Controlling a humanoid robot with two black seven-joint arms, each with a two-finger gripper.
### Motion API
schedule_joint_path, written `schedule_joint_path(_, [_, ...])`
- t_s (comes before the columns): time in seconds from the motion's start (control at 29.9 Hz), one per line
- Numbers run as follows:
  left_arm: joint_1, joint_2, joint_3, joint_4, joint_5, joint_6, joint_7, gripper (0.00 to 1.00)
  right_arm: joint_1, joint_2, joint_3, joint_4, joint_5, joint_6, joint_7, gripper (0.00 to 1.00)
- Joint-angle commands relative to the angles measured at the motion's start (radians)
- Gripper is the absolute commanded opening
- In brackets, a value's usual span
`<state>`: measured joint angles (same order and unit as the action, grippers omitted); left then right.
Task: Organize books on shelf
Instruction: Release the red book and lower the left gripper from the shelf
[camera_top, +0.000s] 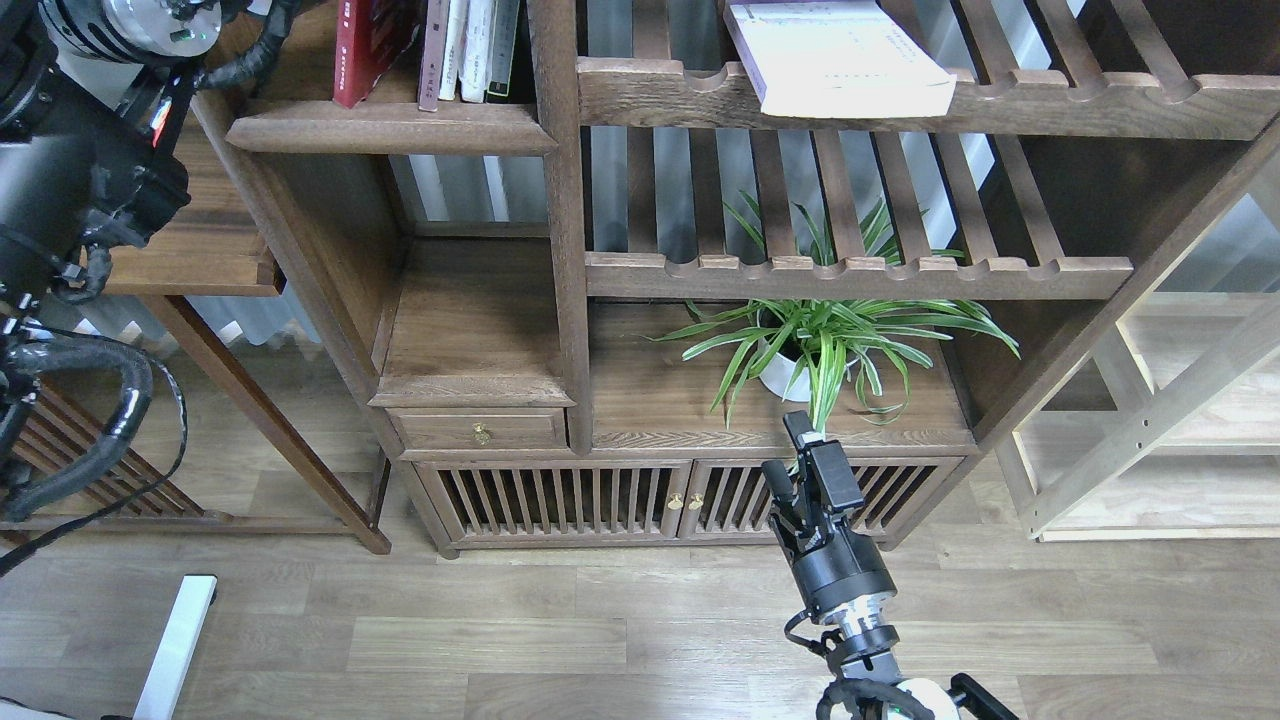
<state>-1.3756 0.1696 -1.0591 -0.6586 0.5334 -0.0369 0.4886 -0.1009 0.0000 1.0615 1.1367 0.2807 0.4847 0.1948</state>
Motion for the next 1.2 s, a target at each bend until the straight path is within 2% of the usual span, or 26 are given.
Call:
schedule_joint_path(0.0, [0.0, 0.001, -0.004, -0.006, -0.003, 0.011, 0.0, 0.62, -0.005, 0.0, 0.0, 0.0, 0.0, 0.003, 0.0, 0.99])
schedule_joint_path(0.2, [0.0, 0.022, -0.005, -0.019, -0.029, 0.012, 0.0, 0.64, -0.005, 0.0, 0.003, 0.0, 0.0, 0.003, 0.0, 0.99])
schedule_joint_path(0.47, [0.012, 0.065, -0.024, -0.095, -0.03, 0.012, 0.0, 0.66, -0.005, 0.0, 0.006, 0.0, 0.0, 0.003, 0.0, 0.99])
schedule_joint_path(1.17, [0.013, 0.079, -0.071, -0.139, -0.03, 0.008, 0.0, 0.72, -0.003, 0.0, 0.011, 0.005, 0.0, 0.0, 0.0, 0.99])
